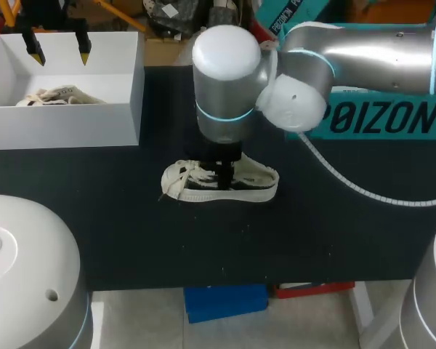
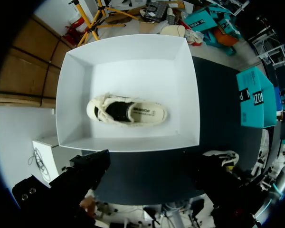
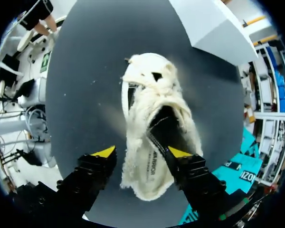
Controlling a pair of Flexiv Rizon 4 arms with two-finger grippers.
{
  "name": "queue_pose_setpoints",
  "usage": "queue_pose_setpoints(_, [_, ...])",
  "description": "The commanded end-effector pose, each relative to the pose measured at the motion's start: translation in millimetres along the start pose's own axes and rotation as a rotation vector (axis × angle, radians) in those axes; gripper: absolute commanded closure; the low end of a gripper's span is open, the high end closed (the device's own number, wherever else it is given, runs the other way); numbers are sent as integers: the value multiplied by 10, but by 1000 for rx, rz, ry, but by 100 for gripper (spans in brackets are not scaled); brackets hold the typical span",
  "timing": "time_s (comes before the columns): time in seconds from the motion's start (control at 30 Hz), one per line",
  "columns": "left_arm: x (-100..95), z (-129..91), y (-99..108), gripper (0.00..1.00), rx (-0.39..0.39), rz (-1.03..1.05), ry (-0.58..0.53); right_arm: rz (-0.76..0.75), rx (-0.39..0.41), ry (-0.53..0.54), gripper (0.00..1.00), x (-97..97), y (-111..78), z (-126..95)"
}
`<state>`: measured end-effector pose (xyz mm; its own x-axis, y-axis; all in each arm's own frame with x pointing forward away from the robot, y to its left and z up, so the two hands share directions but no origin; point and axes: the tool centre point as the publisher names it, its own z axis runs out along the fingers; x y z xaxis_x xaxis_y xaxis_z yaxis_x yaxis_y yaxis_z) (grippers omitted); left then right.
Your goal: Take the shoe out of the shoebox, open the shoe tongue, remove and reinsert the insole, then place the shoe into the shoebox
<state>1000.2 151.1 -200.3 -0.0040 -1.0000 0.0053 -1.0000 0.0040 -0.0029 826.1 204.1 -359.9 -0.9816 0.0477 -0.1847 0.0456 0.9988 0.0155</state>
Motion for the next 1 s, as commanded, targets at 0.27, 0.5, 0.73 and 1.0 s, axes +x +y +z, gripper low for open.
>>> queue_pose_setpoints(0.27, [4, -2, 3, 0, -1, -2, -3, -323, -541, 53, 0, -315, -442, -755])
queue_pose_setpoints(0.5, [4, -2, 3, 0, -1, -2, -3, -371, -656, 83, 0, -339, -526, -784])
queue_pose_setpoints(0.73, [4, -2, 3, 0, -1, -2, -3, -371, -656, 83, 0, -339, -526, -784])
queue_pose_setpoints(1.0, [4, -2, 3, 0, -1, -2, -3, -371, -656, 83, 0, -339, -526, -784])
